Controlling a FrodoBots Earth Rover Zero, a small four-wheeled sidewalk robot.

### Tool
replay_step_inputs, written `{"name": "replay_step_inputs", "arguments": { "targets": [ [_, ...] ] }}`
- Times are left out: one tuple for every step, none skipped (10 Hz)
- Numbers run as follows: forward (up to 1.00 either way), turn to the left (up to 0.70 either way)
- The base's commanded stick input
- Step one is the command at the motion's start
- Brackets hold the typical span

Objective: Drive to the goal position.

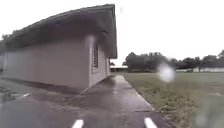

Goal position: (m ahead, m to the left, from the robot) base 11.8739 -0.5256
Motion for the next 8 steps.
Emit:
{"name": "replay_step_inputs", "arguments": {
  "targets": [
    [0.85, 0.00],
    [0.85, 0.00],
    [0.85, 0.00],
    [0.85, 0.00],
    [0.85, 0.00],
    [0.85, 0.00],
    [0.85, 0.00],
    [0.85, 0.00]
  ]
}}
